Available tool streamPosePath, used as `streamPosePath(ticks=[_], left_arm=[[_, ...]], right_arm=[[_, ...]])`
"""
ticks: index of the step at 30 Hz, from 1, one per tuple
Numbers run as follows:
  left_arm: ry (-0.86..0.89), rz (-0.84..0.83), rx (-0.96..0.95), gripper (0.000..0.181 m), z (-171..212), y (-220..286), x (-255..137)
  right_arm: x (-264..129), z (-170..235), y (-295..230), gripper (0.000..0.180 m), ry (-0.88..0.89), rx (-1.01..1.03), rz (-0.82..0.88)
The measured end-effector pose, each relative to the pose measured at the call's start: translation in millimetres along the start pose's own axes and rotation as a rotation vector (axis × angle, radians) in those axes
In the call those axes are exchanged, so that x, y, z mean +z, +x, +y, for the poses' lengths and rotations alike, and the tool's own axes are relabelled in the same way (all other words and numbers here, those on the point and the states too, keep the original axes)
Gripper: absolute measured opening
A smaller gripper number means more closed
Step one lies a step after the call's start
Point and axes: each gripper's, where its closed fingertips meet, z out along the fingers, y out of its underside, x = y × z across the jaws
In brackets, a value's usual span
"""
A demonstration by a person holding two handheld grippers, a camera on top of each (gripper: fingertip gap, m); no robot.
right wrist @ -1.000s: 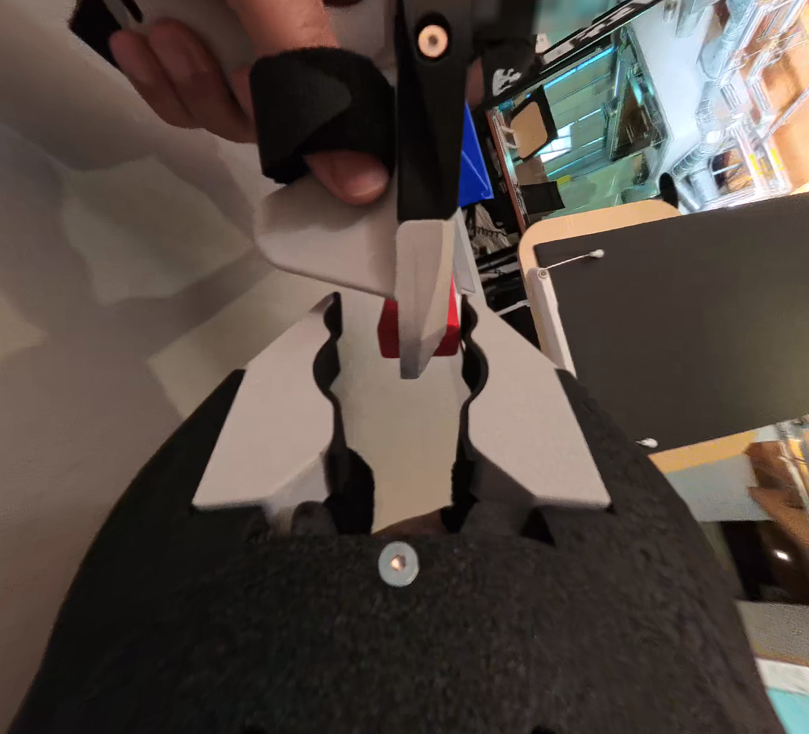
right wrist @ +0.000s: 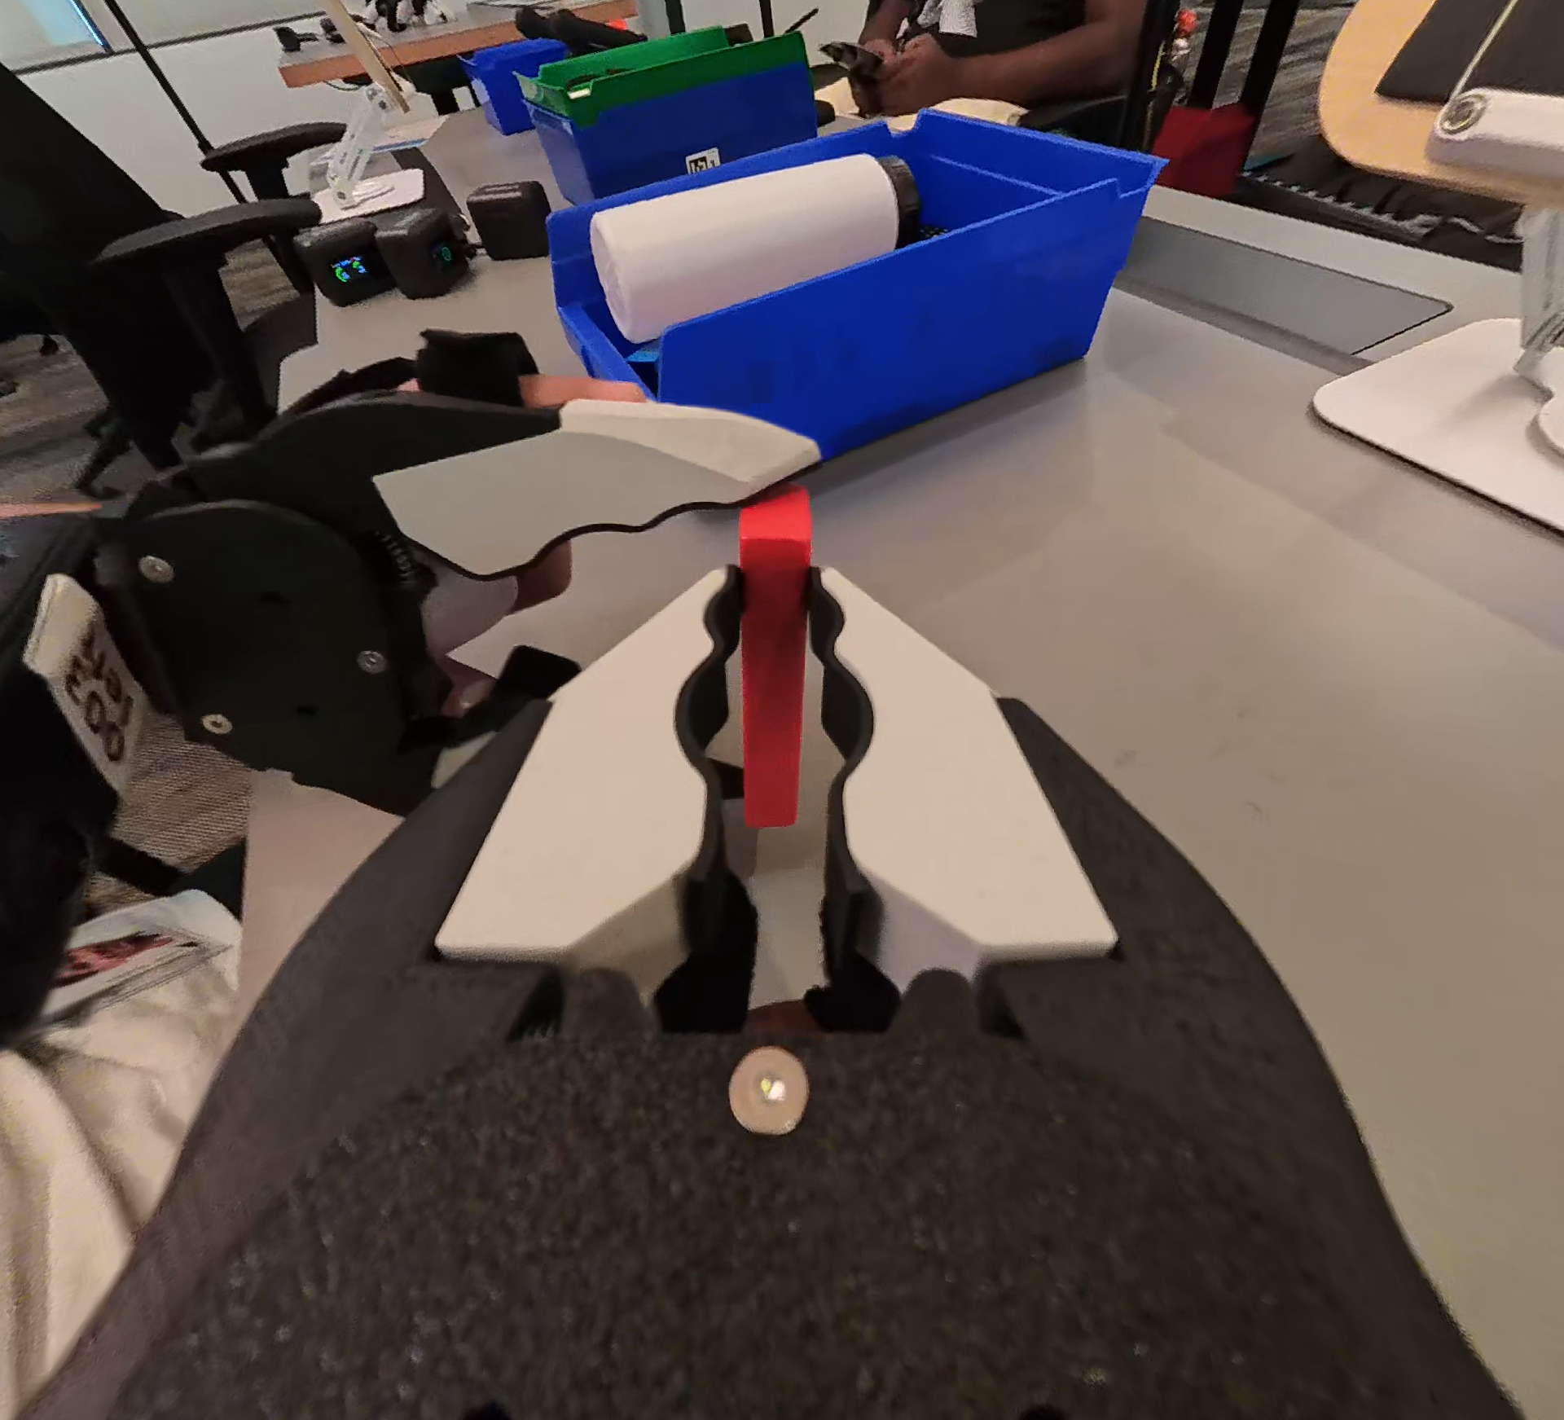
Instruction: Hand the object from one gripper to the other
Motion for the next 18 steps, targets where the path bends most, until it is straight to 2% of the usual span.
streamPosePath(ticks=[2,4,6,7,10,14,18], left_arm=[[0.045,-0.005,-0.068,0.088,-2.0,-3.7,-4.2],[0.146,-0.058,-0.169,0.06,-6.9,-16.6,-13.3],[0.212,-0.111,-0.303,0.055,-6.3,-32.7,-20.9],[0.207,-0.069,-0.383,0.053,-3.5,-33.3,-20.4],[0.213,0.209,-0.679,0.06,-6.3,-16.0,-17.5],[0.318,0.581,-1.075,0.068,-25.4,-5.0,-29.4],[0.479,0.851,-1.308,0.067,-43.8,-11.1,-50.5]], right_arm=[[-3.3,0.1,8.5,0.015,-0.005,-0.048,0.047],[-8.8,-2.1,17.2,0.015,0.002,-0.095,0.092],[-15.8,-6.7,25.4,0.015,0.024,-0.137,0.136],[-18.6,-9.8,26.4,0.015,0.042,-0.127,0.131],[-25.2,-19.6,26.9,0.014,0.116,-0.012,0.058],[-39.4,-36.7,31.3,0.015,0.262,0.229,-0.098],[-66.5,-60.5,5.9,0.014,0.412,0.478,-0.542]])
